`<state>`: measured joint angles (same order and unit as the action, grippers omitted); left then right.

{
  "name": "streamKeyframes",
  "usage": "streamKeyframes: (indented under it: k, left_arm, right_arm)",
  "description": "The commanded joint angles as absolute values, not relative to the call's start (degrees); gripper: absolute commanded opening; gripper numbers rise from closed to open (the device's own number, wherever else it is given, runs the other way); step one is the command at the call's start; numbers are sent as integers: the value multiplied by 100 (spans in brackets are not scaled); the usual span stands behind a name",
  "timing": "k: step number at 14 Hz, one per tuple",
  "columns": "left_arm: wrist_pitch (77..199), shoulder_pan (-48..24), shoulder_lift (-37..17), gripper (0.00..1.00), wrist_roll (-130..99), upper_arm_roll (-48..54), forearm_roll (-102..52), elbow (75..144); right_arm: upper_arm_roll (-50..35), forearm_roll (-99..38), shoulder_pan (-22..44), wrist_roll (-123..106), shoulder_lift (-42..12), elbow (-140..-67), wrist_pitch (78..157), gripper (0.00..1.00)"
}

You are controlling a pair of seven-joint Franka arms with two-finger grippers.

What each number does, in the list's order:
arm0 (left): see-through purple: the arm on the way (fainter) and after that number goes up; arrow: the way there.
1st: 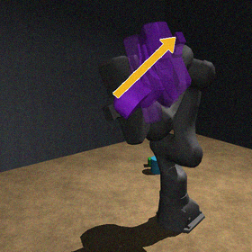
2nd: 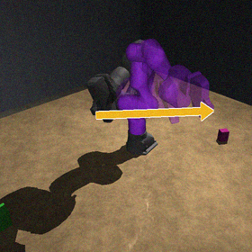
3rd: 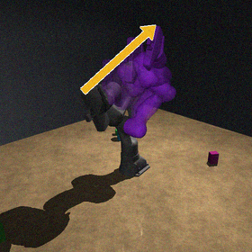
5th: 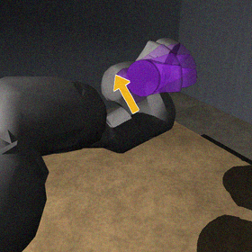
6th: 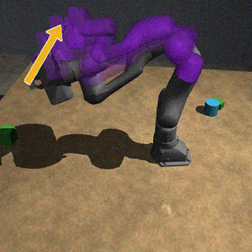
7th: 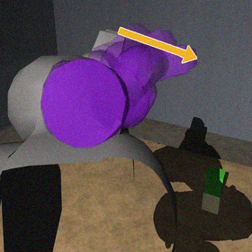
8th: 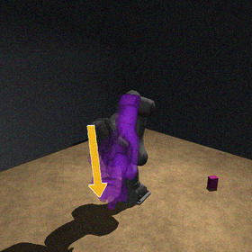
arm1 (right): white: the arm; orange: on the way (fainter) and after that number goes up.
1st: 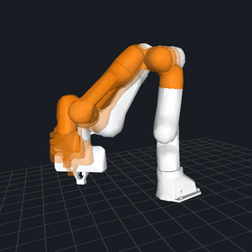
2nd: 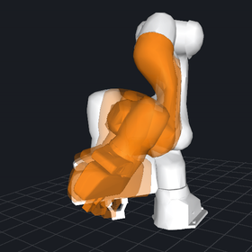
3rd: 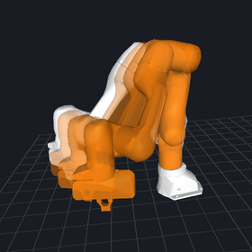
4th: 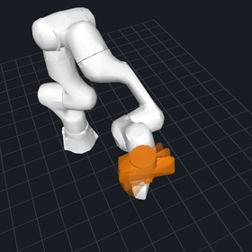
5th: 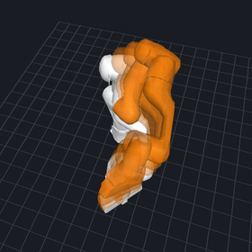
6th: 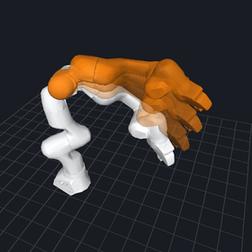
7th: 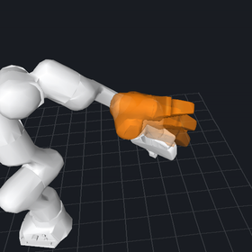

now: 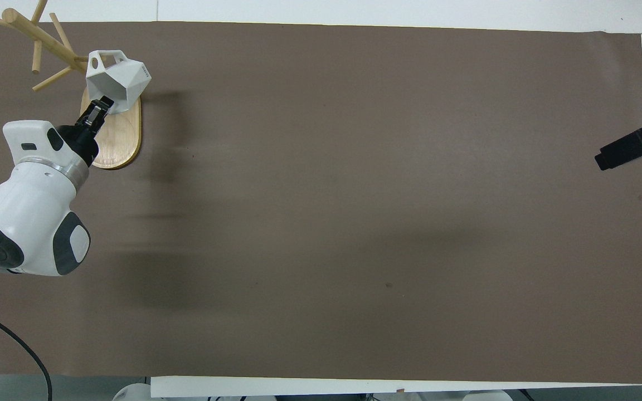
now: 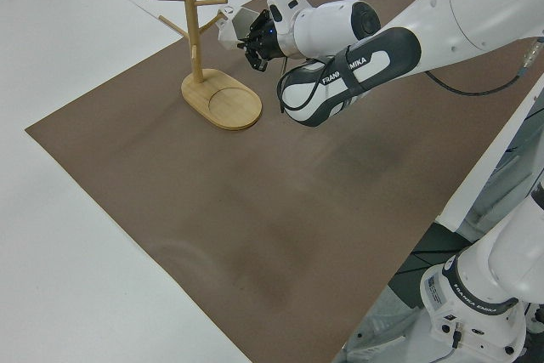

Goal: Hang cup on rack

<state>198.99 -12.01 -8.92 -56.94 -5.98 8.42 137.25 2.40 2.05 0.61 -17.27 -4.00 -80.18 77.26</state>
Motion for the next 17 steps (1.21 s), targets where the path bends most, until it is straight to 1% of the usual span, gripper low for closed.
streamKeyframes:
  k: [1,2,4,5,6,7,8,10,11,15,16,17]
  left_arm:
    - [19960,-783,-967,0,-5722,-519,1230,13641]
    - [19899,-765,-967,0,-5730,-519,1222,13649]
    - [19723,-625,-958,0,-5757,-519,1222,13641]
    - [19575,-641,-949,17,-5766,-527,1213,13606]
    - [19356,-650,-941,57,-5774,-536,1195,13510]
    - [19005,-694,-932,87,-5774,-554,1187,13387]
    - [18628,-755,-914,100,-5774,-554,1178,13299]
    - [18178,-791,-748,100,-5775,-554,1178,13254]
    - [17854,-800,-538,100,-5783,-554,1169,13271]
    - [15483,-896,568,100,-5573,-536,1178,13184]
    - [14729,-905,850,100,-5320,-536,1178,13062]
    - [13913,-905,1000,100,-4978,-527,1178,12800]
  right_arm:
    - [352,325,140,-944,-90,-8478,7734,100]
    - [360,247,149,-662,164,-8647,7708,100]
    - [369,237,193,-353,377,-8832,7866,100]
    - [360,272,228,-204,482,-8972,7866,100]
    - [369,281,229,-124,509,-9052,7849,100]
    - [395,281,229,-123,518,-9088,7857,100]
    - [430,290,229,-114,527,-9097,7857,100]
    - [466,299,237,-114,527,-9088,7822,100]
    - [466,299,237,-114,510,-9097,7814,100]
    - [457,299,220,-158,457,-9246,7822,100]
    - [457,290,211,-167,448,-9255,7814,100]
    - [457,281,220,-167,448,-9255,7813,100]
